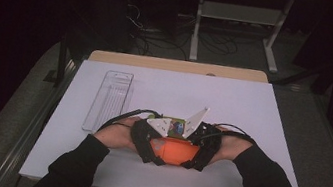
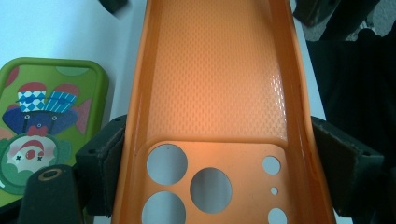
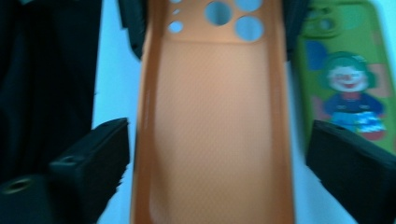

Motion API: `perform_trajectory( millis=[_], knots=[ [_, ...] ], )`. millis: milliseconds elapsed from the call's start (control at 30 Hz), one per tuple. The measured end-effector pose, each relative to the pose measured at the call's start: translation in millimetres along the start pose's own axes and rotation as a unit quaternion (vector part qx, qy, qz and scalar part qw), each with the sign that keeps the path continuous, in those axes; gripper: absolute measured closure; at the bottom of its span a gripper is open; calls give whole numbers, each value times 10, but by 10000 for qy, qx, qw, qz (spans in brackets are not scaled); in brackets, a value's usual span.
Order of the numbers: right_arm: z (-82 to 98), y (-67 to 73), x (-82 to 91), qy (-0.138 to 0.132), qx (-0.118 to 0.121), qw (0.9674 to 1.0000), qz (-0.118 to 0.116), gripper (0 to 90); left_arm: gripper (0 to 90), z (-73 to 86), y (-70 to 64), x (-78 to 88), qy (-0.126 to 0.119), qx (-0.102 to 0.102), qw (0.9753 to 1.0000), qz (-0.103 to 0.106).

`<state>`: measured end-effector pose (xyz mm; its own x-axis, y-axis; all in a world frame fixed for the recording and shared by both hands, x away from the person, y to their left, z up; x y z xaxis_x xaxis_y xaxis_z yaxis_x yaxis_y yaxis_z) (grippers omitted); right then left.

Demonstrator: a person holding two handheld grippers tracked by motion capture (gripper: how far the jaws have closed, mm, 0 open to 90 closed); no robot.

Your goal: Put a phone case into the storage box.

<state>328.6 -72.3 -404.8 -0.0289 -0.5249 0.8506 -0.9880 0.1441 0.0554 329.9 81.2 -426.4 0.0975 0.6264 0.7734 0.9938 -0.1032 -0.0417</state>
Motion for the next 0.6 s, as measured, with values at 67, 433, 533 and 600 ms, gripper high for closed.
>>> perform_trajectory(
  millis=[67, 433, 533, 600],
  knots=[
    [23, -28, 45, -116, -70, 9999, 68, 10, 163, 5, 12, 1, 39, 30, 10000, -84],
    [280, -182, 189, -696, -898, 9918, 579, 7, 162, 67, 82, 46, -146, 732, 9940, -796],
    [361, -197, 205, -836, -1208, 9865, 729, 9, 162, 104, 114, 54, -130, 1075, 9889, -1015],
    [409, -198, 215, -960, -1491, 9806, 831, 10, 162, 129, 143, 69, -111, 1311, 9847, -1147]
  ],
)
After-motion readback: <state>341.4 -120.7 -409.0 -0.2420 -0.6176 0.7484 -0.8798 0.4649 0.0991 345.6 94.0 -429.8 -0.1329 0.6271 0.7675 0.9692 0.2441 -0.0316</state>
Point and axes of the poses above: each handheld gripper's, and its own axes: x roughly backward along the jaws, z roughly out of its underside, y roughly to its left, the point moved 4 cm from there along -x, roughly forward along the jaws, and after that the axes turned 5 degrees about -x, right-handed, at the moved point
